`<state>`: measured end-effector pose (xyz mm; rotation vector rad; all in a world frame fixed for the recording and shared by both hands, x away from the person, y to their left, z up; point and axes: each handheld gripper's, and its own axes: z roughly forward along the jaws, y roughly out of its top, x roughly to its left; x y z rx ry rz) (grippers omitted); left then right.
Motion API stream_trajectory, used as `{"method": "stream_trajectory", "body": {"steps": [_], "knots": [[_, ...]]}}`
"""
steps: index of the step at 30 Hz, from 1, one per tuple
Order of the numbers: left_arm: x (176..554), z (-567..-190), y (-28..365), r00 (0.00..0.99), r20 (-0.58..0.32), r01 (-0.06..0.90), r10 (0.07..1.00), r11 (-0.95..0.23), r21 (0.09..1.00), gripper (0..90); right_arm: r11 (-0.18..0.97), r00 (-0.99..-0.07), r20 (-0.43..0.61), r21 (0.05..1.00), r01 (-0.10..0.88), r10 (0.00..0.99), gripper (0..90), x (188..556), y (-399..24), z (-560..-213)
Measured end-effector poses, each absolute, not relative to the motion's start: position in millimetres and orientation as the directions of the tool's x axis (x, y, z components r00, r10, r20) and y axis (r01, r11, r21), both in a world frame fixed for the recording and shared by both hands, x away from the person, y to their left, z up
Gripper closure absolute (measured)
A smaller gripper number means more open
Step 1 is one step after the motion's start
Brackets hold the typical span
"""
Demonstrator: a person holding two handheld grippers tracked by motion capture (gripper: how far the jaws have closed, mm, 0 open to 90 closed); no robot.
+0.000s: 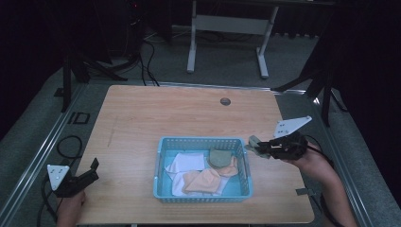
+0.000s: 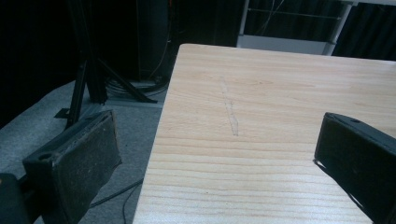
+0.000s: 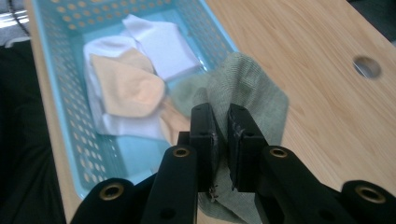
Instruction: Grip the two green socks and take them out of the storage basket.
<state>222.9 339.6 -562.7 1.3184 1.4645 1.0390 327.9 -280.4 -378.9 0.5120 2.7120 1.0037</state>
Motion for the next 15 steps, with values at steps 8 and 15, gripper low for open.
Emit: {"method": "stream_trajectory", "body": {"steps": [8,15], "knots": [[223.1,-562.7,339.5,-0.047,-0.077,0.259,0.996,0.087,0.962,0.5,0.694,-0.892,-0.052,0.649,0.311,0.448,81.6,325.2,-308.8,-390.6],[223.0,-562.7,339.4,-0.047,-0.076,0.258,0.996,0.086,0.962,0.5,0.670,-0.872,-0.033,0.655,0.350,0.488,81.6,321.3,-325.7,-404.0]]}}
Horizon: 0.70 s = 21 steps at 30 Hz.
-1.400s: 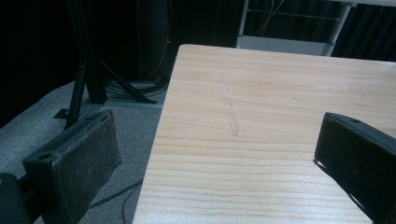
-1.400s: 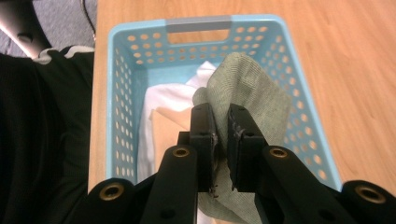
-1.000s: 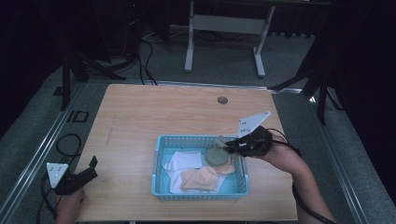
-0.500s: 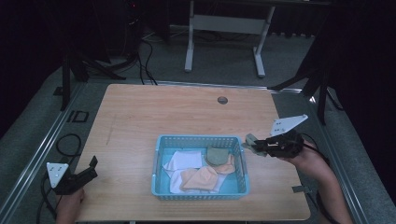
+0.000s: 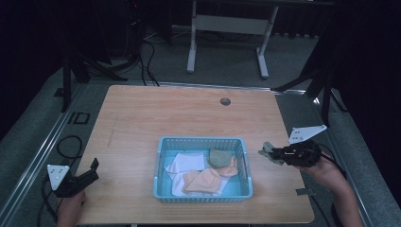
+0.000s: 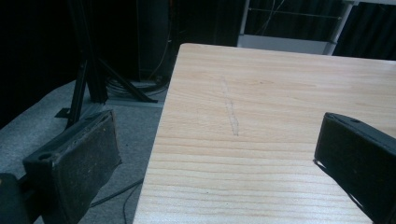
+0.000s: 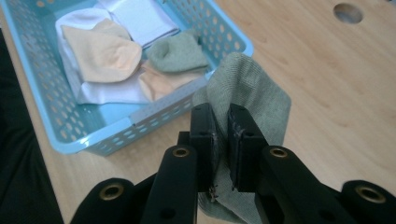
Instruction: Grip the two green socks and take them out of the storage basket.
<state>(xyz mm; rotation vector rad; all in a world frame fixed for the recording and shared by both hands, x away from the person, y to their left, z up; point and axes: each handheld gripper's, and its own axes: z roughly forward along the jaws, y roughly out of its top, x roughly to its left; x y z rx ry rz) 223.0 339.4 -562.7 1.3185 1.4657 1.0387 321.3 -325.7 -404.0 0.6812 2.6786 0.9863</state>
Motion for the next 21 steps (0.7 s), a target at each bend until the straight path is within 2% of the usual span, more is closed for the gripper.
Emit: {"method": "stream_trajectory", "body": {"steps": [10,14,21], "knots": [[223.1,-562.7,339.4,-0.049,-0.077,0.258,0.996,0.087,0.962,0.5,0.646,-0.865,0.005,0.662,0.379,0.502,81.5,314.7,-338.2,-437.6],[222.9,-562.7,339.4,-0.047,-0.076,0.257,0.996,0.085,0.963,0.5,0.638,-0.859,0.041,0.652,0.410,0.511,81.5,311.7,-344.8,-464.3],[222.8,-562.7,339.4,-0.046,-0.075,0.257,0.996,0.085,0.963,0.5,0.625,-0.847,0.079,0.639,0.448,0.526,81.5,308.9,-349.6,-490.7]]}}
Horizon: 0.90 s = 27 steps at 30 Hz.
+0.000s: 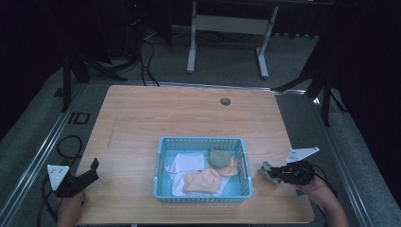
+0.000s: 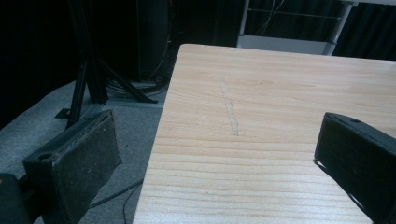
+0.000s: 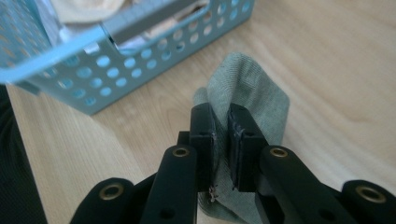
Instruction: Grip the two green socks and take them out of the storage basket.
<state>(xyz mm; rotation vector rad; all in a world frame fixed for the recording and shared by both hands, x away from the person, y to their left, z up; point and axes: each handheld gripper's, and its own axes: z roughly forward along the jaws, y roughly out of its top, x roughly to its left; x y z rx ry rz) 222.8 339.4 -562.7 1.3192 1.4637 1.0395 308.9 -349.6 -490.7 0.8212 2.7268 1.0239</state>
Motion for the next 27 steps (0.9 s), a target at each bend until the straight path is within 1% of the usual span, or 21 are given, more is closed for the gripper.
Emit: {"method": "stream_trajectory", "body": {"steps": [8,12,17,21,25,27], "knots": [[222.7,-562.7,339.4,-0.045,-0.074,0.257,0.996,0.083,0.963,0.5,0.621,-0.834,0.107,0.618,0.482,0.541,81.2,303.1,-350.8,-520.2],[222.8,-562.7,339.5,-0.044,-0.076,0.258,0.996,0.085,0.962,0.5,0.622,-0.824,0.104,0.605,0.497,0.558,80.5,299.1,-348.7,-533.1],[222.7,-562.7,339.4,-0.045,-0.074,0.258,0.996,0.084,0.963,0.5,0.599,-0.812,0.113,0.619,0.508,0.572,78.8,296.6,-350.8,-534.5],[222.8,-562.7,339.5,-0.043,-0.076,0.258,0.996,0.085,0.962,0.5,0.585,-0.809,0.109,0.636,0.504,0.578,66.3,294.1,-352.2,-524.3],[222.8,-562.7,339.3,-0.044,-0.076,0.258,0.996,0.084,0.962,0.5,0.560,-0.815,0.119,0.670,0.488,0.568,60.7,292.2,-354.5,-506.7],[222.9,-562.7,339.3,-0.045,-0.075,0.258,0.996,0.084,0.962,0.5,0.568,-0.820,0.106,0.671,0.477,0.563,57.7,293.3,-353.7,-498.1]]}}
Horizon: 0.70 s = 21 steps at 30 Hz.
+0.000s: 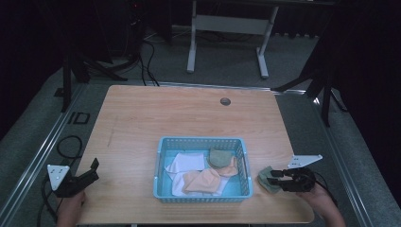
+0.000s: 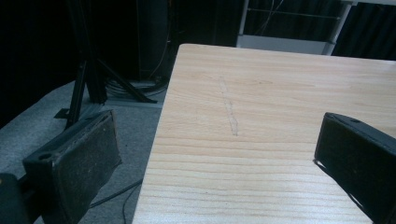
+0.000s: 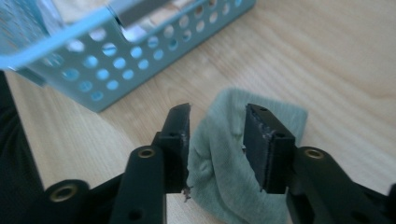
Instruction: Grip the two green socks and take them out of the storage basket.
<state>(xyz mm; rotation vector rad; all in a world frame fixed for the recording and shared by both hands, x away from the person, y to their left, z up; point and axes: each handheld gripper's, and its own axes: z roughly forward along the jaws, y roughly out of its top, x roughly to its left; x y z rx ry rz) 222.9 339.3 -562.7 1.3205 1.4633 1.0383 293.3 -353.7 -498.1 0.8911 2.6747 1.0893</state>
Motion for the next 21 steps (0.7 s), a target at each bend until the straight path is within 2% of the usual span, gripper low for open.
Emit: {"method": "stream_trajectory", "body": {"steps": [10,21], "knots": [[222.8,-562.7,339.6,-0.043,-0.078,0.258,0.996,0.087,0.962,0.5,0.625,-0.860,0.063,0.661,0.416,0.506,46.8,315.3,-324.9,-459.4],[222.7,-562.7,339.9,-0.041,-0.080,0.257,0.996,0.088,0.962,0.5,0.680,-0.907,0.041,0.648,0.343,0.419,49.4,342.6,-274.4,-439.3]]}}
